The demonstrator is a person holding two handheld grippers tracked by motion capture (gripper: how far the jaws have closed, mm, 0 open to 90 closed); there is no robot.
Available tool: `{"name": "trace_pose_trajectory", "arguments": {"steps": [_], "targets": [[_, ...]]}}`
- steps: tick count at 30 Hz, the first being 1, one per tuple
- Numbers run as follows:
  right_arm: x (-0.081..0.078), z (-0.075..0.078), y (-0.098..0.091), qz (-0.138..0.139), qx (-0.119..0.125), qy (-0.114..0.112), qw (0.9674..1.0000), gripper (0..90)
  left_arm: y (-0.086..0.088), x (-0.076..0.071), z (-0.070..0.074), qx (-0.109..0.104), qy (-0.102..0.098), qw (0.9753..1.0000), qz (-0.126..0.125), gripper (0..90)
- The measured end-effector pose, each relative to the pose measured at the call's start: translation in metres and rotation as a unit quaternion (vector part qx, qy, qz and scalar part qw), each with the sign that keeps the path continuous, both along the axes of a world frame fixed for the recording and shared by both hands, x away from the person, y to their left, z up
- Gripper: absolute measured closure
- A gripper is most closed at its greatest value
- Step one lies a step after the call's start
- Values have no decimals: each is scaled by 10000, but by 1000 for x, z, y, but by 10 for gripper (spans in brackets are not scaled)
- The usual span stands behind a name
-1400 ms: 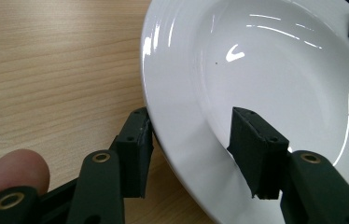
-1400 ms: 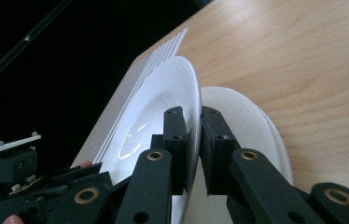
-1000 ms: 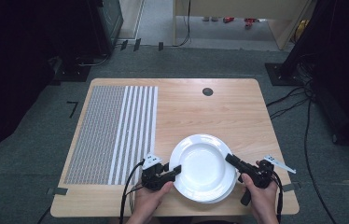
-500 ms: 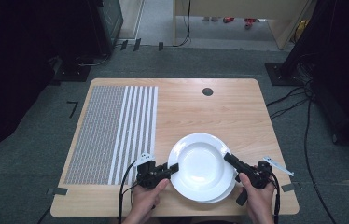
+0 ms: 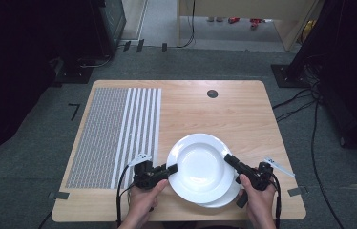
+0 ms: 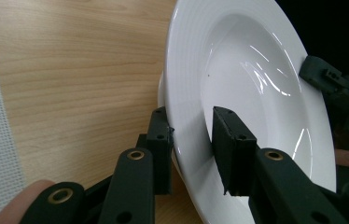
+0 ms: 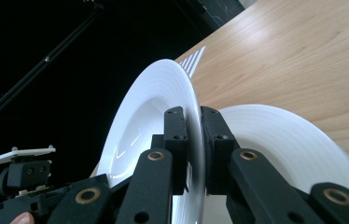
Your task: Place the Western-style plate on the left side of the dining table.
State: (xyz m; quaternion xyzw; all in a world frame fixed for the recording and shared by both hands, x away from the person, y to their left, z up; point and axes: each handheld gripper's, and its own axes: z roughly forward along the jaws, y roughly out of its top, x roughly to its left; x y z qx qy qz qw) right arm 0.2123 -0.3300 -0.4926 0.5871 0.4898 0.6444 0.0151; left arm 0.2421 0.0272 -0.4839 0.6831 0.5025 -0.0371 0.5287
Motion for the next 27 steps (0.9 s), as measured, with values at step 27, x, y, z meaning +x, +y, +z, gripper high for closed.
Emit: {"name": "trace_pose_trajectory", "arguments": {"steps": [27], "targets": [[61, 36, 104, 523, 115, 29, 9986, 831, 105, 36, 52, 93, -54, 9963, 852, 727]]}}
